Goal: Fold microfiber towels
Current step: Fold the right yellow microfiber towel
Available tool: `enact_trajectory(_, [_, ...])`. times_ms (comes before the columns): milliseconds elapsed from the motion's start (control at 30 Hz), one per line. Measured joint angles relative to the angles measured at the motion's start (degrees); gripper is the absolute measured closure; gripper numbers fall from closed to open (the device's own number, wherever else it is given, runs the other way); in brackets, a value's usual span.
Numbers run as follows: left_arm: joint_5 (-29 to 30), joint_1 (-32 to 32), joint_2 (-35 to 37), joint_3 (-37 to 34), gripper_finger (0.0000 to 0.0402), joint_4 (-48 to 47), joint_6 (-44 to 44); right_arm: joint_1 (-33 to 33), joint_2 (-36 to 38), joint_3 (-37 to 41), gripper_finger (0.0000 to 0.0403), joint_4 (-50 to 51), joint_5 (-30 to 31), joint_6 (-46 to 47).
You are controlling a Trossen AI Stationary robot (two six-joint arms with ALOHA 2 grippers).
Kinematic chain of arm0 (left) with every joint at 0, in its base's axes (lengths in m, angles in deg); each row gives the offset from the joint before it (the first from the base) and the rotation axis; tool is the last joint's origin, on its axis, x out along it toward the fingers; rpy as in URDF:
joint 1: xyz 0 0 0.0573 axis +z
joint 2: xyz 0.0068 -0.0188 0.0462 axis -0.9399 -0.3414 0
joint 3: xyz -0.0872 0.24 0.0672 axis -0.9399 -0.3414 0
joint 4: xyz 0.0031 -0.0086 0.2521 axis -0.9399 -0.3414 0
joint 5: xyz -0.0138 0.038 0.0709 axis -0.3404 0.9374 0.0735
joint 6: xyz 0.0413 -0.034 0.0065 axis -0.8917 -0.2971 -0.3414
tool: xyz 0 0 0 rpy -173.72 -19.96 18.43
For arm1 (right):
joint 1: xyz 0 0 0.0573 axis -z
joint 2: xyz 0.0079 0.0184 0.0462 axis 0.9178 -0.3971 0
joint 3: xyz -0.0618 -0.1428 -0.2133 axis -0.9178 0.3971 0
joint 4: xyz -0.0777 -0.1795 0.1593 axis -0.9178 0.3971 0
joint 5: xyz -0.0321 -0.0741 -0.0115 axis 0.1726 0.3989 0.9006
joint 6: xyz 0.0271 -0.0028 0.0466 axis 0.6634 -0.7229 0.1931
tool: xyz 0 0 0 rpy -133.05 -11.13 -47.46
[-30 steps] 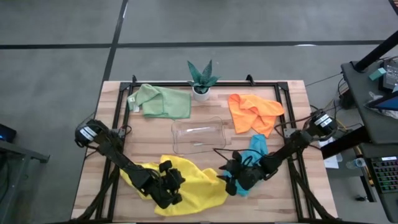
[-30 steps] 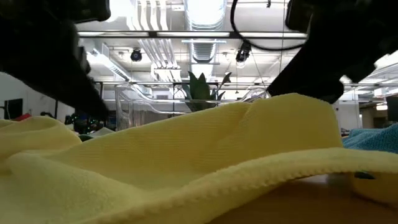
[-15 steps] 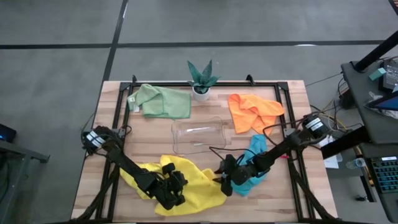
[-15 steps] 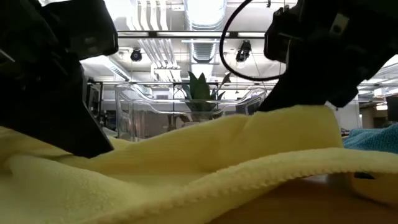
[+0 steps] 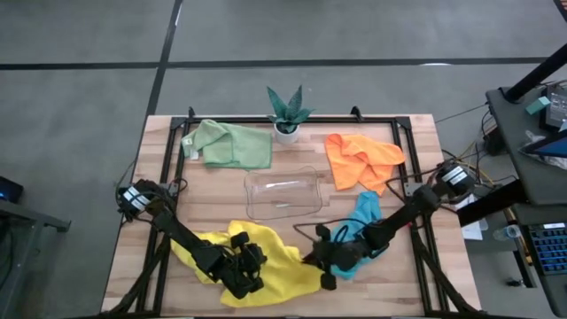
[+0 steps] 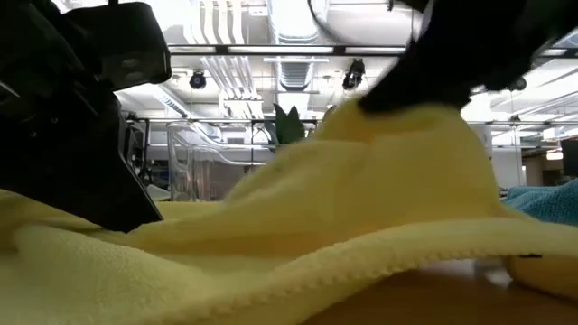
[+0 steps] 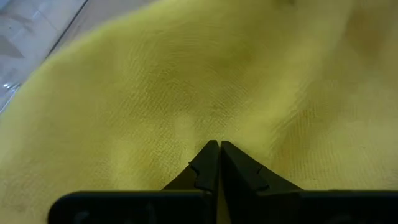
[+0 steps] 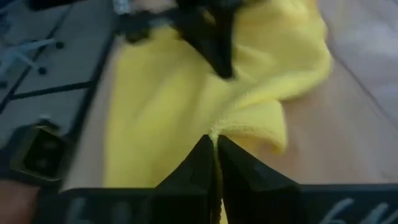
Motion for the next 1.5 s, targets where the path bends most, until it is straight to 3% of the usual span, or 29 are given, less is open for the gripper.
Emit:
enact_trajectory(167, [1.09,0.06,0.0,-0.02,0.0398,-0.93,1.32,-4.12,-1.72,-4.54,0.0394,-0.18,-0.53,-10.26])
enact_trajectory(267, [1.27,0.17,0.0,-0.09,0.0398,-2.16,2.65,-5.24,-5.39,-7.05,0.0394,0.51,-4.87,-13.79])
enact_trajectory(367, [1.55,0.35,0.0,-0.09,0.0398,-3.52,4.32,-5.26,-10.17,-10.31,0.0394,2.06,-9.46,-14.5])
enact_trajectory(533, [1.94,0.34,0.0,-0.09,0.0398,-4.0,4.44,-4.94,-16.32,-17.13,0.0388,10.57,-7.58,-11.94])
enact_trajectory(667, [2.08,0.35,0.0,-0.09,0.0398,-4.56,4.35,-4.88,-18.81,-20.67,0.0358,14.35,-7.59,-11.33])
enact_trajectory(933, [2.23,0.35,0.04,-0.23,0.0398,-5.49,4.39,-4.22,-14.84,-21.51,0.0254,19.84,-3.95,-9.63])
enact_trajectory(1067, [2.23,0.35,0.07,-0.35,0.0398,-5.46,4.42,-4.32,-11.73,-21.19,0.0221,20.1,-0.11,-9.54])
enact_trajectory(1167, [2.19,0.35,0.07,-0.42,0.0398,-5.44,4.42,-4.3,-11.14,-21.06,0.0214,19.79,2.93,-9.52])
enact_trajectory(1500, [2.09,0.33,0.07,-0.52,0.0398,-5.42,4.44,-2.4,-14.55,-21.74,0.0225,11.41,2.64,-13.43])
